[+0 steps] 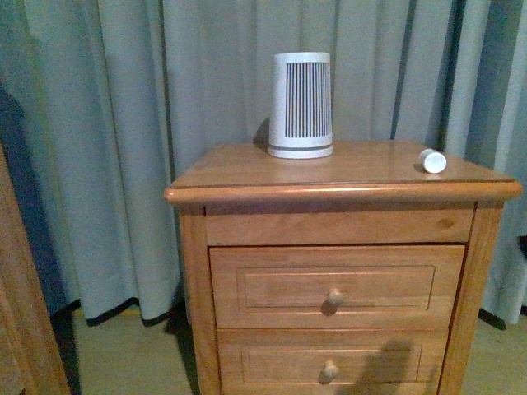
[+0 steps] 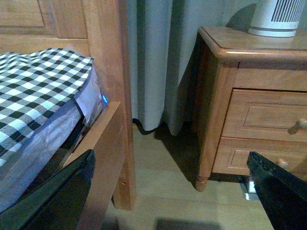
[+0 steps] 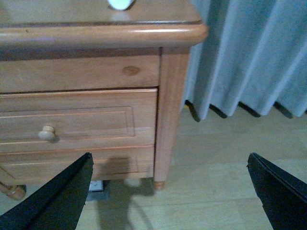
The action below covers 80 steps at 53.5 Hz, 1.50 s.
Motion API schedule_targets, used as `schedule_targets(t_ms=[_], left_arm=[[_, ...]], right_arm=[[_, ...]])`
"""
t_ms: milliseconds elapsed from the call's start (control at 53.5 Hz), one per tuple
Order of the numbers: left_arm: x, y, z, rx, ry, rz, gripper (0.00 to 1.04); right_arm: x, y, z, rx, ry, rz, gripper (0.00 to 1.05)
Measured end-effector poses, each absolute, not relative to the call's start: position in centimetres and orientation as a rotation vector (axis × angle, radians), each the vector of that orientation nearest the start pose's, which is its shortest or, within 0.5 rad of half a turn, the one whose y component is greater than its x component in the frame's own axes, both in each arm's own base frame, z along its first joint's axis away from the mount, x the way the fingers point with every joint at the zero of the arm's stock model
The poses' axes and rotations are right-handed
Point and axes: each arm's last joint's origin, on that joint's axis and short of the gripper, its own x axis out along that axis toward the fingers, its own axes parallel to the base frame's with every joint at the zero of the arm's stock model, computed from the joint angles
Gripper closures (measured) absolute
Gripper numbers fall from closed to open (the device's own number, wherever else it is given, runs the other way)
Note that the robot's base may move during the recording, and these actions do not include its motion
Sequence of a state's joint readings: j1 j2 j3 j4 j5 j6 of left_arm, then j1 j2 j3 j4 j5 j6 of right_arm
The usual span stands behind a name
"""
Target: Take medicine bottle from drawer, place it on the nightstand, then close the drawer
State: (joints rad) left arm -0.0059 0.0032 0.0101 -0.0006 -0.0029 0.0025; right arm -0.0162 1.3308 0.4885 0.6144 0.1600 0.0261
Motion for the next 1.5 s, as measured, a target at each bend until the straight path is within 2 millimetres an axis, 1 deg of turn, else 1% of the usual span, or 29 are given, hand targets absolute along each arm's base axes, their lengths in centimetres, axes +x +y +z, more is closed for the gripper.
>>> schedule_targets(t_ms=[19, 56, 112, 150, 206, 224, 299, 393, 524, 542, 561, 636, 655, 692, 711, 804, 860, 916, 935, 1029, 1066, 1365, 1421, 1496], left_arm=[[9.7, 0.0, 16.7, 0.002, -0.006, -0.003, 0.07], [9.7, 0.0, 16.7, 0.002, -0.006, -0.003, 0.07], [9.7, 0.0, 16.7, 0.002, -0.006, -0.003, 0.07], [9.7, 0.0, 16.7, 0.002, -0.006, -0.003, 0.07], [9.7, 0.0, 16.7, 0.002, -0.006, -0.003, 0.07], [9.7, 0.0, 16.7, 0.002, -0.006, -0.003, 0.07], [9.7, 0.0, 16.7, 0.002, -0.006, -0.003, 0.07], [9.7, 0.0, 16.7, 0.002, -0.006, -0.003, 0.07], [9.7, 0.0, 16.7, 0.002, -0.006, -0.003, 0.07], [9.7, 0.0, 16.7, 0.002, -0.006, -0.003, 0.07], [9.7, 0.0, 16.7, 0.002, -0.006, -0.003, 0.07], [9.7, 0.0, 16.7, 0.002, -0.006, -0.003, 0.07], [9.7, 0.0, 16.7, 0.002, -0.006, -0.003, 0.07], [9.7, 0.0, 16.7, 0.002, -0.006, -0.003, 0.07], [9.7, 0.0, 16.7, 0.002, -0.006, -0.003, 0.07], [9.7, 0.0, 16.7, 0.002, -0.006, -0.003, 0.07], [9.7, -0.1, 16.7, 0.002, -0.006, -0.004, 0.07], [9.7, 0.0, 16.7, 0.002, -0.006, -0.003, 0.07], [9.7, -0.1, 16.7, 0.002, -0.006, -0.003, 0.07], [9.7, -0.1, 16.7, 0.002, -0.006, -0.003, 0.07], [9.7, -0.1, 16.7, 0.002, -0.006, -0.003, 0.07], [9.7, -0.1, 16.7, 0.002, -0.006, -0.003, 0.07], [9.7, -0.1, 16.7, 0.002, -0.006, -0.003, 0.07], [9.7, -0.1, 16.7, 0.002, -0.006, -0.003, 0.07]], right_arm=[[25.0, -1.0, 19.9, 0.009, 0.216, -0.185, 0.07], [23.9, -1.2, 20.3, 0.009, 0.204, -0.191, 0.07], [20.4, -1.4, 21.3, 0.007, 0.164, -0.216, 0.07], [18.5, -1.4, 21.6, 0.008, 0.139, -0.227, 0.07], [15.4, -1.2, 21.7, 0.010, 0.097, -0.251, 0.07], [14.8, -1.2, 21.6, 0.009, 0.090, -0.256, 0.07], [12.1, -0.7, 20.3, 0.003, 0.054, -0.262, 0.07], [10.3, -0.6, 17.5, -0.007, 0.088, -0.257, 0.07], [10.1, -0.6, 17.6, -0.003, 0.068, -0.254, 0.07], [10.1, -0.6, 17.6, -0.002, 0.065, -0.244, 0.07], [10.0, -0.5, 17.7, -0.001, 0.051, -0.207, 0.10], [9.8, -0.1, 17.5, 0.005, 0.016, -0.043, 0.23], [9.8, -0.1, 17.6, 0.005, 0.012, -0.028, 0.25], [9.8, 0.0, 17.6, 0.004, 0.004, 0.001, 0.31], [9.8, 0.0, 17.5, 0.004, 0.002, 0.001, 0.37], [9.8, 0.0, 16.7, 0.003, 0.001, 0.002, 0.52], [9.7, 0.0, 16.7, 0.003, -0.002, 0.000, 0.64], [9.7, 0.0, 16.8, 0.003, -0.004, 0.001, 0.80], [9.7, 0.0, 16.8, 0.003, -0.004, 0.001, 0.81], [9.7, 0.0, 16.8, 0.003, -0.005, 0.001, 0.99], [9.7, 0.0, 16.8, 0.001, -0.005, 0.000, 1.02], [9.7, 0.0, 16.8, 0.002, -0.005, 0.001, 1.02], [9.7, 0.0, 16.8, 0.002, -0.005, 0.001, 0.95], [9.7, 0.0, 16.8, 0.002, -0.005, 0.001, 0.81]])
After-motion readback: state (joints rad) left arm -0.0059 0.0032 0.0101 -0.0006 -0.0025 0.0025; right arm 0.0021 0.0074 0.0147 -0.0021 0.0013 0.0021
